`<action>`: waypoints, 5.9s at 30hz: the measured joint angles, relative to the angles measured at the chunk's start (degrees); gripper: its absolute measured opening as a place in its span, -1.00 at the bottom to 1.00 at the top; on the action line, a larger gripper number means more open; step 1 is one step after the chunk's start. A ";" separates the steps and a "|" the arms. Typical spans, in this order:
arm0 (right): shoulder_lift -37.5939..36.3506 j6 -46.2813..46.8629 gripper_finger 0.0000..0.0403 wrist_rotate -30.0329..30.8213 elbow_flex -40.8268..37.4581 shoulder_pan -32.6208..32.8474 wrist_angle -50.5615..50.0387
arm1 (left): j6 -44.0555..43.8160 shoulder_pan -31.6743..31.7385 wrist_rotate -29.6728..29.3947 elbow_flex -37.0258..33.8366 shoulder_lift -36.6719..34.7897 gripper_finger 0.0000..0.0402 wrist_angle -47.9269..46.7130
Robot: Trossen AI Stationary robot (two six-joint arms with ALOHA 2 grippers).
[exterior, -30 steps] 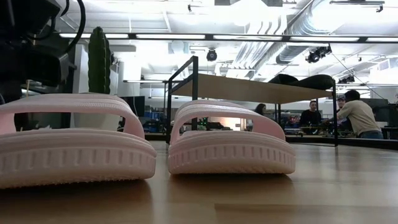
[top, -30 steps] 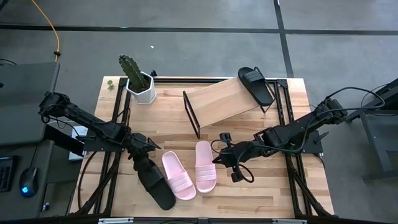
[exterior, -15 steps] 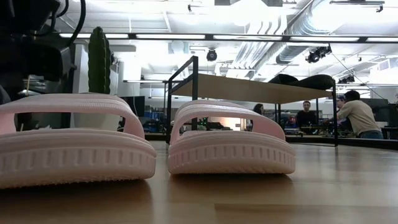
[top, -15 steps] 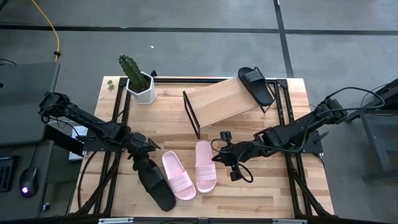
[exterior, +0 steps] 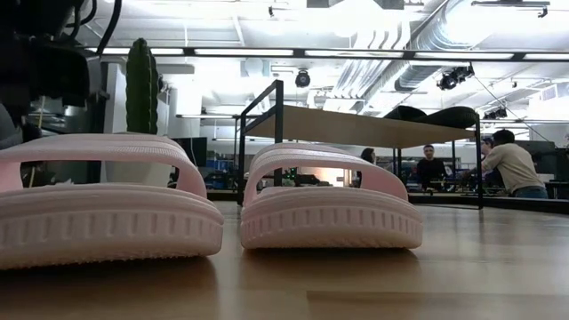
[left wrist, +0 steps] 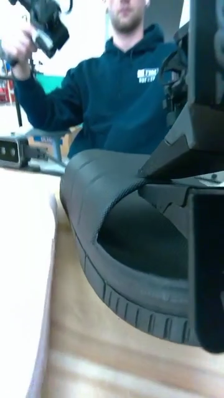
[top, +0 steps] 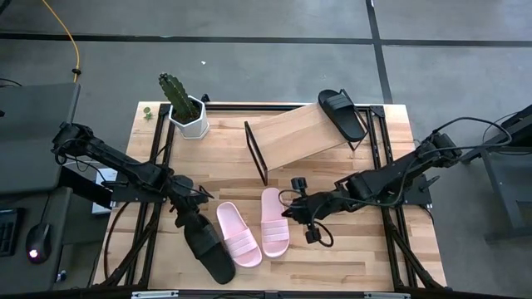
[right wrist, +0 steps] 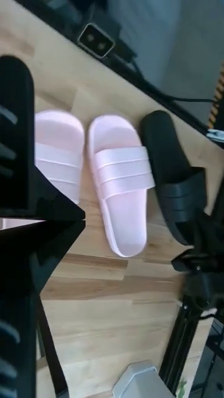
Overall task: Pick and place slides into the shelf
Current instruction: Put the black slide on the shelf
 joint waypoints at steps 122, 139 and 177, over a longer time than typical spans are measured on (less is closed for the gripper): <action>11.30 -75.56 0.39 43.55 0.04 17.62 29.90 | 9.45 13.55 -10.68 35.87 -1.23 -0.92 -15.13; 11.30 -73.22 0.05 38.28 0.04 16.83 30.03 | 8.81 13.52 -6.64 35.85 1.05 -0.92 -14.87; 11.30 -68.38 -0.77 38.60 0.02 16.06 31.24 | 23.96 13.60 -9.20 35.85 0.98 -0.66 -15.67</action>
